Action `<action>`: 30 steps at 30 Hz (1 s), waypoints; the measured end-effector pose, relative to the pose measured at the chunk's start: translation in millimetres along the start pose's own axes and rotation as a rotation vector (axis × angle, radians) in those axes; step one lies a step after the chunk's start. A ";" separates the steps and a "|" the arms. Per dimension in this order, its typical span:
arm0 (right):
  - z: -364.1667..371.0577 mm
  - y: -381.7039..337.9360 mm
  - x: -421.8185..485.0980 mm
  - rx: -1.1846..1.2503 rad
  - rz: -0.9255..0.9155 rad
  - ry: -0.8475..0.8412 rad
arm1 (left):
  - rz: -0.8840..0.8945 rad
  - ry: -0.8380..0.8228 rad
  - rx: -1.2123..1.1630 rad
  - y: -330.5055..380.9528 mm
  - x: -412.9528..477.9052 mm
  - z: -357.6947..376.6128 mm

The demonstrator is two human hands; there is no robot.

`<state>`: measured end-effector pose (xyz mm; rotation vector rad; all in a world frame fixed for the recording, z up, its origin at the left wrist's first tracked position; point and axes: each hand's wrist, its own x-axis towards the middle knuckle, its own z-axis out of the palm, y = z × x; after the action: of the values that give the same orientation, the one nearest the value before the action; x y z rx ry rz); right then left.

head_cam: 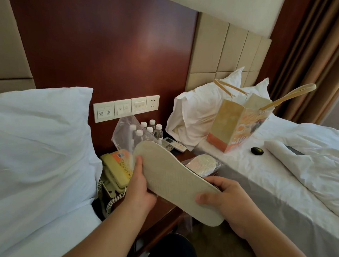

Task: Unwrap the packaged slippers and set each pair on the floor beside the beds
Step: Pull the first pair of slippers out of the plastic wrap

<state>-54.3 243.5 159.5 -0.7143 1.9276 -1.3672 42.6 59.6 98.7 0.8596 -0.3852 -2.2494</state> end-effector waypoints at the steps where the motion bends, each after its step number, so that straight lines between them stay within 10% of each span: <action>1: -0.1 -1.0 0.5 0.014 0.001 0.000 | 0.000 0.005 -0.001 1.6 2.5 1.9; 30: -21.5 19.7 17.5 0.062 0.084 0.078 | -0.053 -0.046 0.124 -5.8 29.5 -30.2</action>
<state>-83.0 249.1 142.3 -0.5514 1.9441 -1.4143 44.1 42.4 59.8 0.8922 -0.5338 -2.3165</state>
